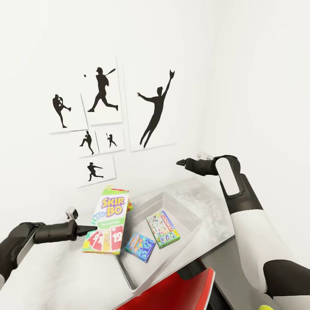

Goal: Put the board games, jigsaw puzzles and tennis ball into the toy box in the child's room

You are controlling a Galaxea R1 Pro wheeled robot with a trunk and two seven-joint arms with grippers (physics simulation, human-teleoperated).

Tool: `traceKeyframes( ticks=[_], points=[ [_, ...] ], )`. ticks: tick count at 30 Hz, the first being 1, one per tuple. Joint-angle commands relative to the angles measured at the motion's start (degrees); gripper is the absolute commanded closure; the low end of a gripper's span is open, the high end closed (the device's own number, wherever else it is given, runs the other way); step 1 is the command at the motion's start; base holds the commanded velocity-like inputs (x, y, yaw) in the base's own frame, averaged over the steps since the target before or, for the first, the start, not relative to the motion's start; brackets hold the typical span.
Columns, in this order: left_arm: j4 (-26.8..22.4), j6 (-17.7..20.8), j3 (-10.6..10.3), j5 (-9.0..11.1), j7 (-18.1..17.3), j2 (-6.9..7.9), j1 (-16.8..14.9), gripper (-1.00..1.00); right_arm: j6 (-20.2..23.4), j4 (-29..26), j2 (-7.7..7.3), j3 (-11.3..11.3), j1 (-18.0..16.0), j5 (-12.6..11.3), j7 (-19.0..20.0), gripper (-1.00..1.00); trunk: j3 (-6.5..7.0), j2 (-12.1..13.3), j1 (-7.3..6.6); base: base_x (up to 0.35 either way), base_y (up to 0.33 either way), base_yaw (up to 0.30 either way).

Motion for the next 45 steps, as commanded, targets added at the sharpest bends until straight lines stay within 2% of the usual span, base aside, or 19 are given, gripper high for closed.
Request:
traceKeyframes(
  ticks=[1, 3, 6, 8, 9, 12, 14, 16, 21, 28, 32, 35, 38, 45],
  points=[
    [-1.77, 0.89, -0.29, -0.42, 1.0, -0.78, -0.86, 1.0, 0.16, -0.04, 0.0, 0.04, -0.06, -0.59, -0.6, -1.0, -0.14, -0.15, 0.04, 0.0, 0.0, 0.0],
    [-3.61, 1.48, -0.36, -1.5, 2.38, -2.03, -2.09, 1.0, 0.19, -0.05, 0.0, 0.04, -0.06, -0.56, -0.61, -1.0, -0.14, -0.15, 0.04, 0.0, 0.0, 0.0],
    [-4.93, 3.42, -0.47, -5.08, 3.51, -4.43, -4.85, 1.0, 0.25, -0.05, 0.0, 0.04, -0.06, -0.54, -0.62, -1.0, -0.14, -0.15, 0.04, 0.0, 0.0, 0.0],
    [-5.15, 4.36, -0.52, -10.19, 3.88, -7.01, -7.2, 1.0, 0.29, -0.05, 0.0, 0.04, -0.06, -0.52, -0.66, -1.0, -0.14, -0.15, 0.04, 0.0, 0.0, 0.0],
    [-5.11, 4.5, -0.52, -11.77, 3.92, -7.8, -7.72, 1.0, 0.29, -0.05, 0.0, 0.04, -0.06, -0.51, -0.65, -1.0, -0.14, -0.15, 0.04, 0.0, 0.0, 0.0],
    [-4.12, 4.9, -0.44, -21.39, 3.75, -11.8, -11.09, 1.0, 0.37, -0.05, 0.0, 0.04, -0.06, -0.5, -0.64, -1.0, -0.14, -0.15, 0.04, 0.0, 0.0, 0.0],
    [-2.51, 4.95, -0.41, -24.67, 3.69, -13.34, -12.75, 1.0, 0.39, -0.05, 0.0, 0.04, -0.06, -0.5, -0.67, -1.0, -0.14, -0.15, 0.04, 0.0, 0.0, 0.0],
    [0.74, 4.86, -0.44, -26.94, 3.88, -15.28, -14.88, 1.0, 0.43, -0.07, 0.0, 0.09, -0.06, -0.5, -0.69, -1.0, -0.14, -0.15, 0.04, 0.0, 0.0, 0.0],
    [6.91, 4.38, -0.46, -28.47, 4.28, -17.03, -18.19, 1.0, 0.51, -0.72, 0.0, 0.06, -0.06, -0.53, -0.7, -1.0, -0.14, -0.15, 0.04, 0.0, 0.0, 0.0],
    [9.37, 3.8, -1.0, -28.88, 4.41, -18.08, -18.99, 1.0, 0.57, -1.15, 0.0, 0.04, -0.06, -0.64, -0.7, -1.0, -0.14, -0.15, 0.04, 0.0, 0.0, 0.0],
    [11.51, 2.98, -2.87, -28.96, 4.42, -18.38, -19.03, 1.0, 0.58, -1.18, 0.0, 0.04, -0.06, -0.63, -0.7, -1.0, -0.14, -0.15, 0.04, 0.0, 0.0, 0.0],
    [12.5, 2.37, -5.25, -28.93, 4.36, -18.57, -19.05, 1.0, 0.54, -1.19, 0.0, 0.04, -0.06, -0.61, -0.7, -1.0, -0.14, -0.15, 0.04, 0.0, 0.0, 0.0],
    [13.08, 2.23, -6.26, -28.92, 4.4, -18.7, -19.05, 1.0, 0.42, -1.19, 0.0, 0.02, -0.06, -0.6, -0.7, -1.0, -0.14, -0.15, 0.04, 0.0, 0.0, 0.0],
    [16.09, 1.42, -9.23, -28.99, 4.59, -20.41, -19.05, 1.0, 0.08, -1.19, -0.01, -0.05, -0.06, -0.59, -0.69, -1.0, -0.14, -0.15, 0.04, 0.0, 0.0, 0.0]
  ],
)
